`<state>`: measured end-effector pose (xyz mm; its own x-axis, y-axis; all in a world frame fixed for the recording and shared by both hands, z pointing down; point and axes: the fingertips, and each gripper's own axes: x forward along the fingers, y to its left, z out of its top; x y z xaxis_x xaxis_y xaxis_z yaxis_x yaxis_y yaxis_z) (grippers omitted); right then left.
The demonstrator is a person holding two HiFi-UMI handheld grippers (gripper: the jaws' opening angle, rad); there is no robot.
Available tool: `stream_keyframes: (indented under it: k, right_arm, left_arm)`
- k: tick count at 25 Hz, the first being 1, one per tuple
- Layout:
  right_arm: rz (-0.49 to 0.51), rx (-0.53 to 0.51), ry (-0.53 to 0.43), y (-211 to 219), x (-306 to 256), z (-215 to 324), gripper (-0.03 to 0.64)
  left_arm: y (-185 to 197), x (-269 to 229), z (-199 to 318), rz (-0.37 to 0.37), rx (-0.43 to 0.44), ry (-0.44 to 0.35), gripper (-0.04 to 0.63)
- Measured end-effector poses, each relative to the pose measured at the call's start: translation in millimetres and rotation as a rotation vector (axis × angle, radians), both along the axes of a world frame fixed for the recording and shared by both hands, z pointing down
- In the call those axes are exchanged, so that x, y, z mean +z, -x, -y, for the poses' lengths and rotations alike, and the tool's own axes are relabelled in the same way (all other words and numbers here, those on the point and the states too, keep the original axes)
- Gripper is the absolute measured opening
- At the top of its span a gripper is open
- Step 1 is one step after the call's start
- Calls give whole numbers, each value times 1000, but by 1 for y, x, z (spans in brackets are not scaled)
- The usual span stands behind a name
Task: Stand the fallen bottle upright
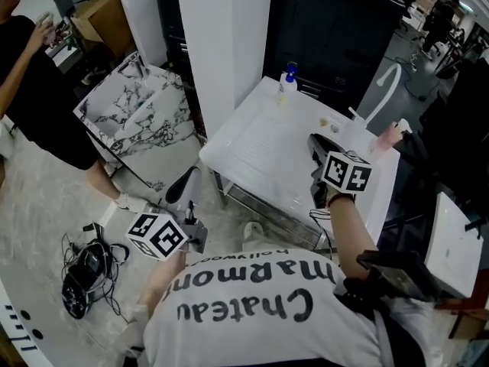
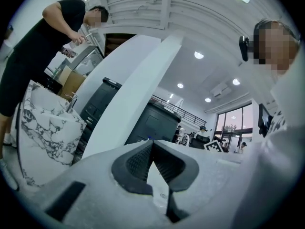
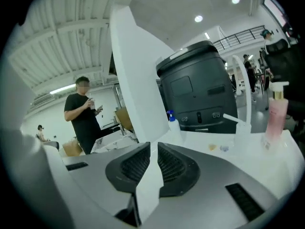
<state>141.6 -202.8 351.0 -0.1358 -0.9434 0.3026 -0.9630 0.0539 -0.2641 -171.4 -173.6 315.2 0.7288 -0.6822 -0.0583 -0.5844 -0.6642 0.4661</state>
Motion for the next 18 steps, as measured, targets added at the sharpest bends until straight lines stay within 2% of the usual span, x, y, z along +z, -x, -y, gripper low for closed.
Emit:
stream_keyframes:
  k: [9, 13, 18]
  right_arm:
    - [32, -20, 36, 10, 32, -62, 39]
    - [30, -9, 10, -5, 28, -75, 29]
    - [39, -42, -14, -26, 22, -79, 15]
  left_arm:
    - [-63, 12, -19, 22, 159, 15, 14]
    - [-84, 18, -21, 56, 176, 17, 14]
    - [-105, 19, -18, 77, 153, 18, 14]
